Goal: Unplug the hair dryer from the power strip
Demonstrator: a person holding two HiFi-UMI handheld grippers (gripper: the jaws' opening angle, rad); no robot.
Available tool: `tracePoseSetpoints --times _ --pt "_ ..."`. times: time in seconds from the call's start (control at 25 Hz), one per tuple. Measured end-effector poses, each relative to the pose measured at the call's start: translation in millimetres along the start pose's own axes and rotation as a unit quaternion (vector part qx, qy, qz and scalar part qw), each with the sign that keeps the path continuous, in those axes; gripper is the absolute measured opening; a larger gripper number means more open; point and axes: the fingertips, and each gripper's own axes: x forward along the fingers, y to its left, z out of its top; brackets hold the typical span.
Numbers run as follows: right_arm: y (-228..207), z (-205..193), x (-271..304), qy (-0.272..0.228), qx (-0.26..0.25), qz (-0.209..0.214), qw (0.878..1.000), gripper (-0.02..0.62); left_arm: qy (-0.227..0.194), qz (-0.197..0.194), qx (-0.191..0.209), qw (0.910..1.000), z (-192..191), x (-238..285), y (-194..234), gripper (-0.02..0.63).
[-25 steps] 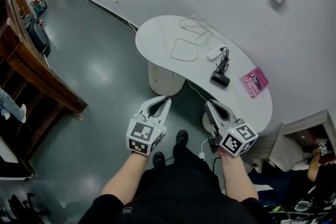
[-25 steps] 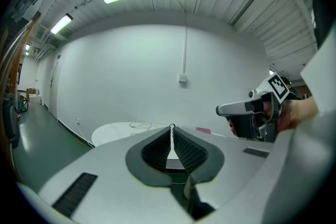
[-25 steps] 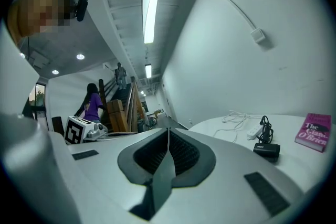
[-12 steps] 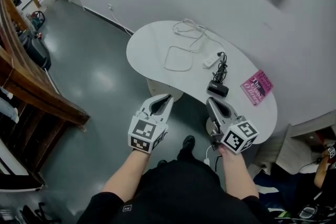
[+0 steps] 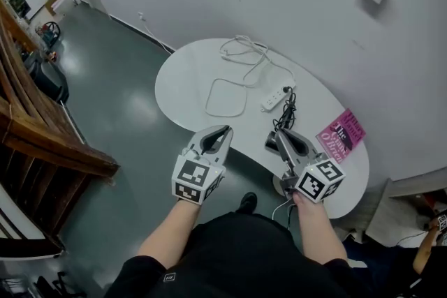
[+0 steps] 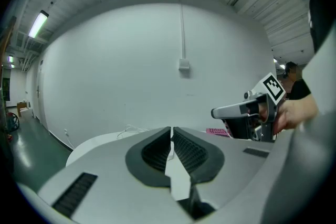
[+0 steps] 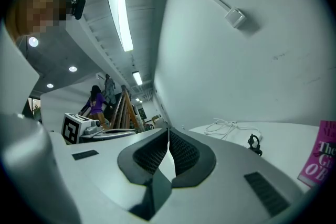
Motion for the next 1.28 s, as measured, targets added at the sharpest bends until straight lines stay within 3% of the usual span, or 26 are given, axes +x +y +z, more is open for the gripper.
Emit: tracePoseSetpoints --times 0.32,0.64,0.96,1.28 --pt "-54 11 17 0.014 0.006 0.018 1.0 0.035 0.014 0.005 0.0 0.9999 8 66 2 0.026" --pt "-115 10 34 0.015 0.037 -0.031 0.999 0.035 0.023 -0.027 0.008 0.9993 8 125 19 0.026" --pt "-163 26 86 0.02 0.042 -0.081 0.996 0.035 0.035 -0.093 0.023 0.9948 14 204 52 0.026" --pt "-198 21 115 0.035 0.047 -0.144 0.988 0.035 0.045 -0.155 0.012 0.9868 5 250 74 0.026"
